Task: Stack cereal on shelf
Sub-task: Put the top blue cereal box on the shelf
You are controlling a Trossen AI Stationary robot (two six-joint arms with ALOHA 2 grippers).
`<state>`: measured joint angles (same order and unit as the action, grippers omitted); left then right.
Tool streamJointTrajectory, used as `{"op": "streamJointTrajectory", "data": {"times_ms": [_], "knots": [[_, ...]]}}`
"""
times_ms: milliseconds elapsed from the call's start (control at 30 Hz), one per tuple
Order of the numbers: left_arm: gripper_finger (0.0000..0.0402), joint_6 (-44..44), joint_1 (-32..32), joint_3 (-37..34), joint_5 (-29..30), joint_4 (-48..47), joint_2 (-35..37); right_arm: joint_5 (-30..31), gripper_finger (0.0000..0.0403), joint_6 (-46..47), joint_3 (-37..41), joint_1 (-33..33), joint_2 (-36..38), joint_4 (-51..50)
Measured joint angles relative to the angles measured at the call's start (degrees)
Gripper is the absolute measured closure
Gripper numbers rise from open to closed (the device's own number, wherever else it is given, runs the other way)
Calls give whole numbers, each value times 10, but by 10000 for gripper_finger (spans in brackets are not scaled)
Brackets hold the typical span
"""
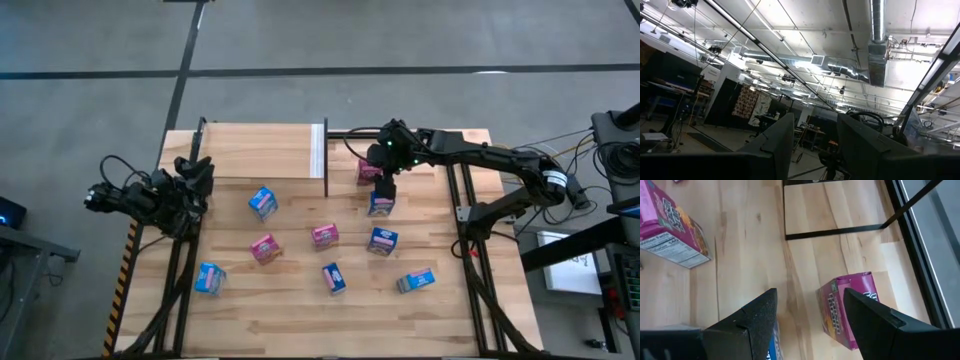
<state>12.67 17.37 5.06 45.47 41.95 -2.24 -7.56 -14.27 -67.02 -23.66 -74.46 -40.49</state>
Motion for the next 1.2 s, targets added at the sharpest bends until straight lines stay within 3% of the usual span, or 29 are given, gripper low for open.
{"op": "streamJointTrajectory", "data": {"times_ms": [267,433,767,967,1200], "knots": [[267,1,0,0,0,0,0,2,180,27,0,0,-3,0],[267,1,0,0,0,1,0,0,150,9,0,2,-1,-10],[267,3,0,0,0,0,0,-15,130,75,-1,59,1,-130],[267,3,0,0,0,0,0,61,142,99,8,98,1,-154],[267,3,0,0,0,0,0,63,145,99,12,101,-4,-149]]}}
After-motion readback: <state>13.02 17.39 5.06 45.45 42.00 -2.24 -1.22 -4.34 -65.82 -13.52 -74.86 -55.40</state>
